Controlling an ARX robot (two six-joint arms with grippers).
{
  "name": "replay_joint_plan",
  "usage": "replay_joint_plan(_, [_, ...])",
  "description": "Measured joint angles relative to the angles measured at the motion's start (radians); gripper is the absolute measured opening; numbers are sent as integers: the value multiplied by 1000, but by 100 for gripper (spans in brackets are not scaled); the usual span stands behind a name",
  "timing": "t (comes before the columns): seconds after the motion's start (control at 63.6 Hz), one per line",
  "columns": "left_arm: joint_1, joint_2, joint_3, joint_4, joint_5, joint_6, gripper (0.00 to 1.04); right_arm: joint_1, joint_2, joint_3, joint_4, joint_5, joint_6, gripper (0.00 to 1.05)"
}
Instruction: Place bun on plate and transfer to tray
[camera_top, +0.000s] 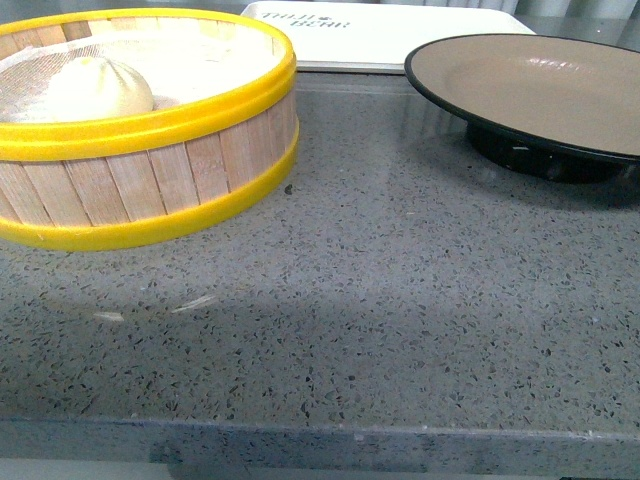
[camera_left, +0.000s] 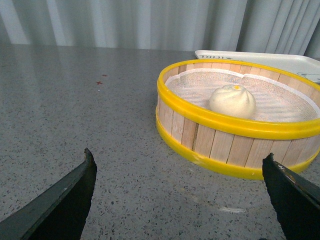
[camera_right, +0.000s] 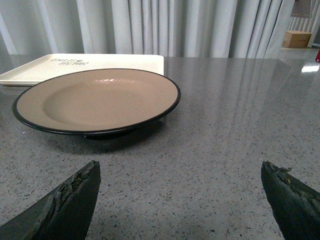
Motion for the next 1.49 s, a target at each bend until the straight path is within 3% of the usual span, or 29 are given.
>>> replay_joint_plan(0.079, [-1,2,1,-2,-1,0,98,0,0,0,0,0,0,96])
replay_joint_plan(0.173, [-36,120,75,-192,-192,-108,98,0,0,0,0,0,0,96])
replay_joint_plan(0.22, [-29,187,101,-207,-237,-161,98,0,0,0,0,0,0,96])
replay_joint_plan(0.456, [-29,295,185,-49,-286,-271,98,0,0,0,0,0,0,96])
replay_joint_plan(0.629, [-165,497,243,126,-341,-277,98,0,0,0,0,0,0,96])
replay_joint_plan(0.818, [-255,801,419,307,-287,-197,98,0,0,0,0,0,0,96])
replay_joint_plan(0.928, [-274,976,551,294,-214,-148,98,0,0,0,0,0,0,96])
replay_joint_plan(1.086, [-311,1222,817,103,-80,-63,98,0,0,0,0,0,0,96])
replay_joint_plan(1.495, [-308,1347,996,-180,-55,55,98,0,0,0,0,0,0,96])
